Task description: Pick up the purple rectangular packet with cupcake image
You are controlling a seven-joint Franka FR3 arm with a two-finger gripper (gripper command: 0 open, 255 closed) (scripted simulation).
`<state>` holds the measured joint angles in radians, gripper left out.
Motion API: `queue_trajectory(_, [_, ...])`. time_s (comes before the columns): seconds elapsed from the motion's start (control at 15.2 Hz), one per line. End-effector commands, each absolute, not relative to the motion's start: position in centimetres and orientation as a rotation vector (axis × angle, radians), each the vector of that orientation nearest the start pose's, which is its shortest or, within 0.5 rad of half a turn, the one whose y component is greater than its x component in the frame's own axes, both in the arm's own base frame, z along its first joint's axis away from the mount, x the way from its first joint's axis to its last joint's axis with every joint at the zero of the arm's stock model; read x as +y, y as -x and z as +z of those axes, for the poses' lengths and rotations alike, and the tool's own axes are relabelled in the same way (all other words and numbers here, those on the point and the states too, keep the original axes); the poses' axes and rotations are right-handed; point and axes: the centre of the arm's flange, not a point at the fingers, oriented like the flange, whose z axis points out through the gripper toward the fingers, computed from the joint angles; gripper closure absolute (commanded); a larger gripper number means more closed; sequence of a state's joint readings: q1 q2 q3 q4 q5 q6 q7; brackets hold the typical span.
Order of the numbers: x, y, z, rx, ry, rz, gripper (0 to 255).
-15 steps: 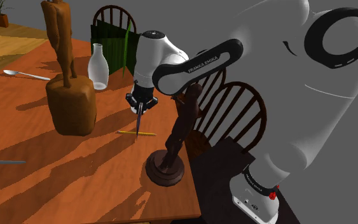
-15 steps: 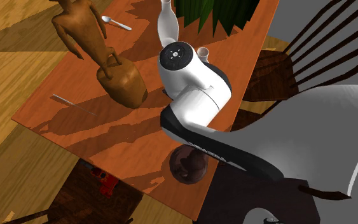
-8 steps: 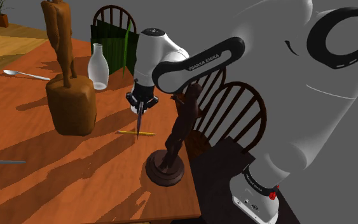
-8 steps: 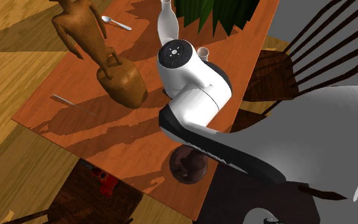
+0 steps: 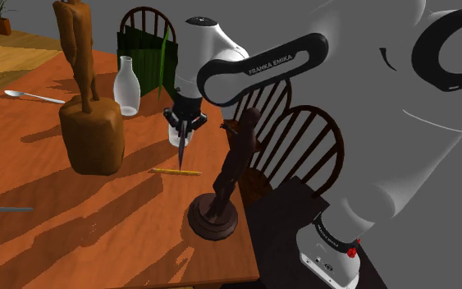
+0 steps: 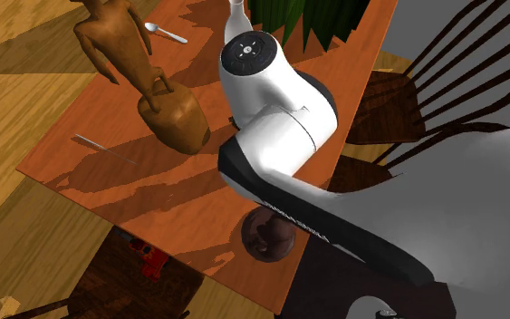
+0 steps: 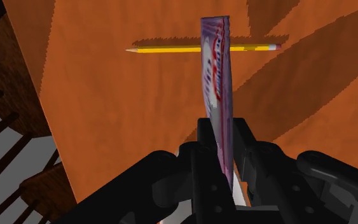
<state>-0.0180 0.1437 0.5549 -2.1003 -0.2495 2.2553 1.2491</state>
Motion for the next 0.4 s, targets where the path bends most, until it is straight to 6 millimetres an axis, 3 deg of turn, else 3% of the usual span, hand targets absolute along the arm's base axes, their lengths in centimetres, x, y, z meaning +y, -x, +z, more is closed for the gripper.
queue_trajectory(0.0, [28.1,-49.4,37.6,0.885,3.057,-0.187,255])
queue_trajectory(0.33, [28.1,-49.4,39.3,0.885,3.057,-0.187,255])
